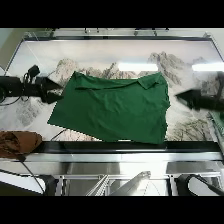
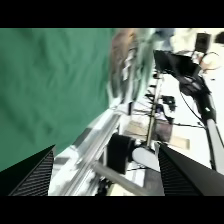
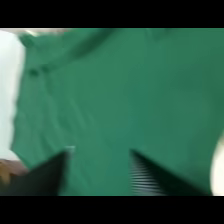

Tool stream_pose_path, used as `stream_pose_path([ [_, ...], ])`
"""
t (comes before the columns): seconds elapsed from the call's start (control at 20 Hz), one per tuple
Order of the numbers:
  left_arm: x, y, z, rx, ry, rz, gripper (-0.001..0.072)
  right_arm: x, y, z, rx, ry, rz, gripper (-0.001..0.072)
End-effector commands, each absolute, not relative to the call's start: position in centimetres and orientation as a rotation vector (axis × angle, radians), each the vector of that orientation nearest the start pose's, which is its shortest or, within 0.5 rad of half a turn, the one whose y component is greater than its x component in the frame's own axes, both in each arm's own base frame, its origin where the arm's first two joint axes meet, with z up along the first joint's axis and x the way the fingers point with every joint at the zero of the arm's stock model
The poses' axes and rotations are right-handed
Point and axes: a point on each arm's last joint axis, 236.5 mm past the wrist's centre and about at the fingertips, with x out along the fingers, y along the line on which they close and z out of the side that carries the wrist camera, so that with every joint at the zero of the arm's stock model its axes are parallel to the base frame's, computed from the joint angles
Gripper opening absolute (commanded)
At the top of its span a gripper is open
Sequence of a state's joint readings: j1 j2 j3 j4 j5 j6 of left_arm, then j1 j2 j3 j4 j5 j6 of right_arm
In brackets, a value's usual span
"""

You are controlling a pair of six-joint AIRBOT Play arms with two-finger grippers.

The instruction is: Fold the shirts.

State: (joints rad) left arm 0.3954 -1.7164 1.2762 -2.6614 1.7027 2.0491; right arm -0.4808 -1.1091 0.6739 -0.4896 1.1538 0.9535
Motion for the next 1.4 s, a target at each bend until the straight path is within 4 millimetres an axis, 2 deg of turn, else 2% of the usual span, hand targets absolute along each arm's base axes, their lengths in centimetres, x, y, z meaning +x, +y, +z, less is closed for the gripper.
stream_pose_path([
  [0.0,34.1,-3.5,-1.6,-0.954,1.468,-0.648,0.0712,25.2,3.4,-6.0,0.907,1.170,0.077,0.0652],
  [0.1,34.1,-2.1,-2.2,-0.996,1.427,-0.577,0.0713,21.6,3.6,-8.9,0.944,1.282,-0.025,0.0651],
  [0.2,33.9,-1.4,-2.5,-1.030,1.414,-0.555,0.0712,20.2,4.5,-10.2,0.976,1.328,-0.030,0.0651],
  [0.3,33.9,-0.9,-2.4,-1.043,1.405,-0.546,0.0712,20.4,5.3,-10.5,0.975,1.322,0.015,0.0645],
  [0.4,34.0,-0.9,-2.4,-1.040,1.402,-0.544,0.0712,21.3,6.6,-10.3,1.006,1.299,0.089,0.0567],
  [0.55,34.0,-0.9,-2.5,-1.039,1.401,-0.542,0.0712,23.0,9.1,-9.8,1.104,1.267,0.205,0.0567],
  [0.75,34.1,-0.7,-2.6,-1.037,1.397,-0.534,0.0711,23.7,12.6,-10.0,1.185,1.278,0.336,0.0562],
  [0.8,34.2,-0.7,-2.7,-1.033,1.397,-0.530,0.0712,24.1,13.4,-9.5,1.208,1.259,0.380,0.0408],
  [0.9,34.0,0.0,-3.2,-0.985,1.419,-0.507,0.0712,24.7,14.0,-8.2,1.255,1.220,0.439,0.0039],
  [1.0,33.8,1.5,-3.8,-0.897,1.451,-0.458,0.0711,25.3,13.5,-7.6,1.248,1.196,0.447,0.0027],
  [1.05,33.9,2.0,-3.8,-0.877,1.459,-0.440,0.0695,26.0,12.4,-7.4,1.244,1.171,0.429,0.0027],
  [1.2,34.1,2.0,-3.6,-0.855,1.468,-0.430,0.0695,28.6,7.1,-6.9,1.243,1.062,0.327,0.0027],
  [1.25,33.8,1.9,-4.1,-0.824,1.495,-0.423,0.0695,29.4,5.4,-6.5,1.240,1.027,0.296,0.0027],
  [1.35,32.5,2.5,-6.1,-0.729,1.595,-0.346,0.0695,30.3,3.9,-6.0,1.234,0.988,0.279,0.0027],
])
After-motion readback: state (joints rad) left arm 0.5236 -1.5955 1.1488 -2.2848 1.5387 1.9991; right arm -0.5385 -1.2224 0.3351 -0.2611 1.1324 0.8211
